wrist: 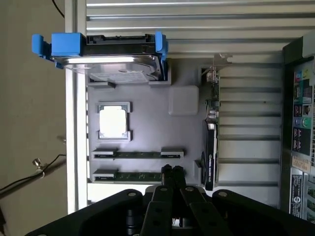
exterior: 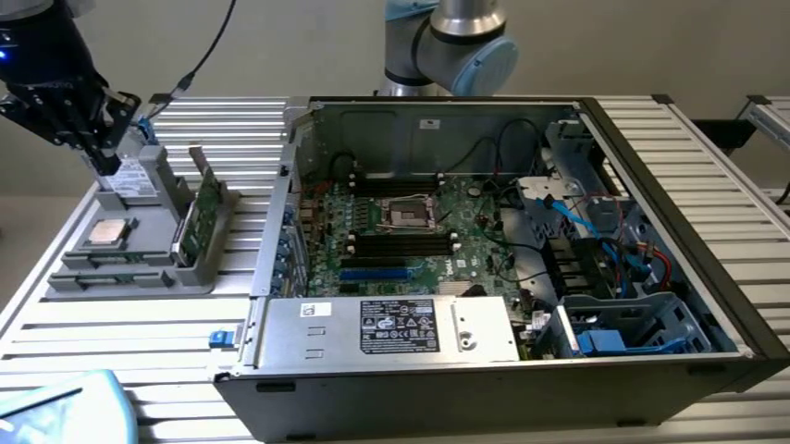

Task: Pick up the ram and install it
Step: 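Reach for the ram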

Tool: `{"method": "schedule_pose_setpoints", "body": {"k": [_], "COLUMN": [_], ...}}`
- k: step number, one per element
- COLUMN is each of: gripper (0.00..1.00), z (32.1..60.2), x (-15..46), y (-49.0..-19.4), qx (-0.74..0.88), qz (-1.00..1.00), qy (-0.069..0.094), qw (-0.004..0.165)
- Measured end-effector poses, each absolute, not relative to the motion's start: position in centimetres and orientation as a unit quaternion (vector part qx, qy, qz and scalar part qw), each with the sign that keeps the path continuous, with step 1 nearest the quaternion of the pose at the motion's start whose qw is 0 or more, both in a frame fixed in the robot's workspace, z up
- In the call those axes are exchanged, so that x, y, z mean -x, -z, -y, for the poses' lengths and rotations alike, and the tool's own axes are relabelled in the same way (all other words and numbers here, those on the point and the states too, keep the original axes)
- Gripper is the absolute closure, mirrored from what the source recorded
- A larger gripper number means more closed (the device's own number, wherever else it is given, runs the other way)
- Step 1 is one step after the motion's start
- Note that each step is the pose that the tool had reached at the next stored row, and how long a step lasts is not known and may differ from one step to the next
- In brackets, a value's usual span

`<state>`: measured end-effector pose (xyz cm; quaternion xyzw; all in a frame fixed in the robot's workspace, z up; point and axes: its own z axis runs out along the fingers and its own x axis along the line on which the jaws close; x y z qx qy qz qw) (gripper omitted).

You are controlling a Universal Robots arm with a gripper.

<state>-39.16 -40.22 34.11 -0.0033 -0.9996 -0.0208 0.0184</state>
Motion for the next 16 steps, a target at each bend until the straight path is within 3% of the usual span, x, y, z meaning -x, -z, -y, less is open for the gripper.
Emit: {"method": "schedule_pose_setpoints", "body": {"k": [16], "gripper": [0.89], "z": [41.1], "x": [40.7], "y": [-34.2], "qx": [0.001], "qz": [1.0], "qy": [0.021], "qw": [0.021]}}
